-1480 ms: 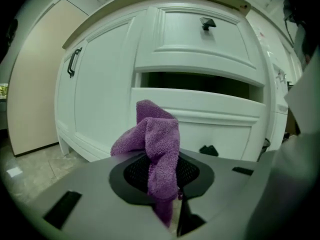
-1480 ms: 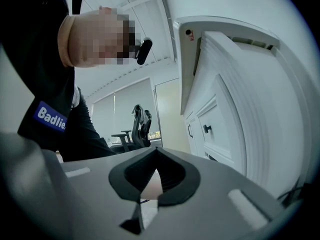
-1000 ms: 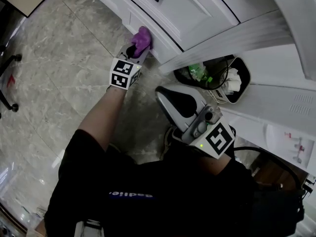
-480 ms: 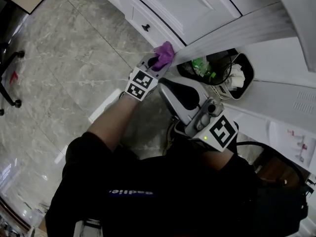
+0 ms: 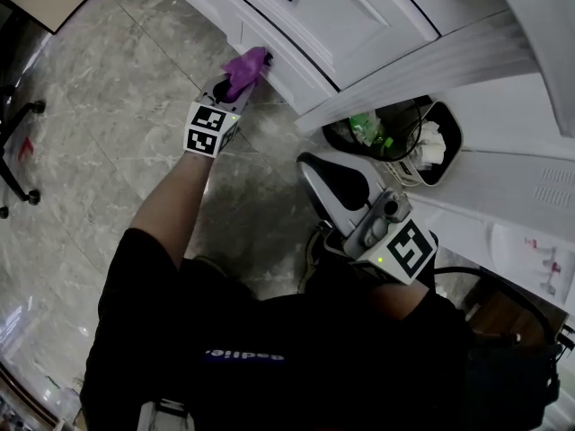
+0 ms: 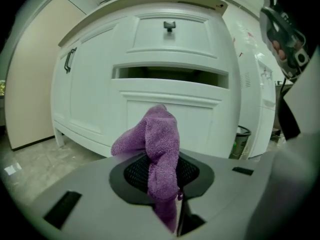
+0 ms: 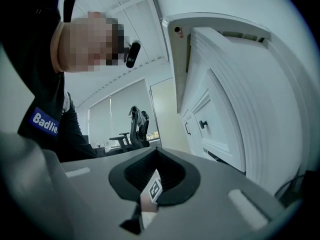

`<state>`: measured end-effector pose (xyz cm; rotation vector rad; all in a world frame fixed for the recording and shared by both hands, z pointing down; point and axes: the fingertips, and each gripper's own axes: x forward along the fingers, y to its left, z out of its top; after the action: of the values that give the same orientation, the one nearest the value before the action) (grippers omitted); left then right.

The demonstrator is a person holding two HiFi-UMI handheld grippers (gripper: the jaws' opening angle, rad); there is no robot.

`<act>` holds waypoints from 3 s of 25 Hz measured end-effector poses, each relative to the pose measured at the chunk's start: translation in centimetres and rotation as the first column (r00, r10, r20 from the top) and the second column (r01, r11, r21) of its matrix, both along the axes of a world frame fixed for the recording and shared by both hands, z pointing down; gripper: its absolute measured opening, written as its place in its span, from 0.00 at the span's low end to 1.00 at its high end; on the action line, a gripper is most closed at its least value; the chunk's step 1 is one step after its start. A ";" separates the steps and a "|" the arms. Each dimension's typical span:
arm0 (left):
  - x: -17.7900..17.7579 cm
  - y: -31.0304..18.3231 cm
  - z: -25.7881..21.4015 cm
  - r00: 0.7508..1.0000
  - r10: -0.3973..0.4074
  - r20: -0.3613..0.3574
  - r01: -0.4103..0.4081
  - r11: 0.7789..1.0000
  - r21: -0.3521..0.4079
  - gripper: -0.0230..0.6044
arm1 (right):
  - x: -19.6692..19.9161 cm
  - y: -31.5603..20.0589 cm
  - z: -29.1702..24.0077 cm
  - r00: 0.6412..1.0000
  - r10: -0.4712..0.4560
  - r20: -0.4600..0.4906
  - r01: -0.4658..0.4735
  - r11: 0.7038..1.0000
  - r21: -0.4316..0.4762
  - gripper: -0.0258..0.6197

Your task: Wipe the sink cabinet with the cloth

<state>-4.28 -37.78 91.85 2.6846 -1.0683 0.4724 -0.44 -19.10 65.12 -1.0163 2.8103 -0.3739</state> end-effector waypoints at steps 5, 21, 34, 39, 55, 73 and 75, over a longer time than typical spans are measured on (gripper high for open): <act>-4.4 -5.4 0.8 0.990 -0.119 0.078 0.119 0.993 0.006 0.17 | 0.9 0.2 0.4 0.999 0.030 -0.029 -0.030 1.000 0.004 0.04; 0.4 -6.3 7.5 0.979 -0.099 0.179 0.127 0.981 -0.150 0.17 | 1.9 -0.3 0.7 0.997 0.042 -0.062 -0.041 0.999 0.028 0.04; 11.5 8.1 6.6 0.983 0.181 0.004 -0.175 0.957 -0.232 0.17 | -1.1 -1.0 -1.1 0.999 -0.043 0.012 0.042 0.997 0.059 0.04; 11.6 10.2 4.9 0.980 0.196 -0.018 -0.195 0.954 -0.228 0.17 | -2.0 -1.5 -1.7 0.999 -0.047 0.023 0.045 0.996 0.071 0.04; -3.3 9.3 -10.8 0.999 -0.013 -0.051 0.007 0.994 -0.111 0.17 | -7.0 -2.2 -3.5 0.998 -0.067 0.015 0.068 0.998 -0.014 0.04; -4.7 19.6 -55.3 0.971 -0.099 -0.219 0.085 0.994 -0.074 0.17 | -2.2 3.5 -32.6 0.991 -0.086 -0.104 0.064 0.977 -0.202 0.04; -4.5 21.0 -59.9 0.965 -0.097 -0.245 0.080 0.994 -0.077 0.17 | -1.9 4.4 -36.3 0.990 -0.096 -0.100 0.075 0.977 -0.199 0.04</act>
<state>-8.80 -16.81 31.97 2.5412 -1.0728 0.1466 -2.38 -14.72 28.85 -0.9814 2.9699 -0.6333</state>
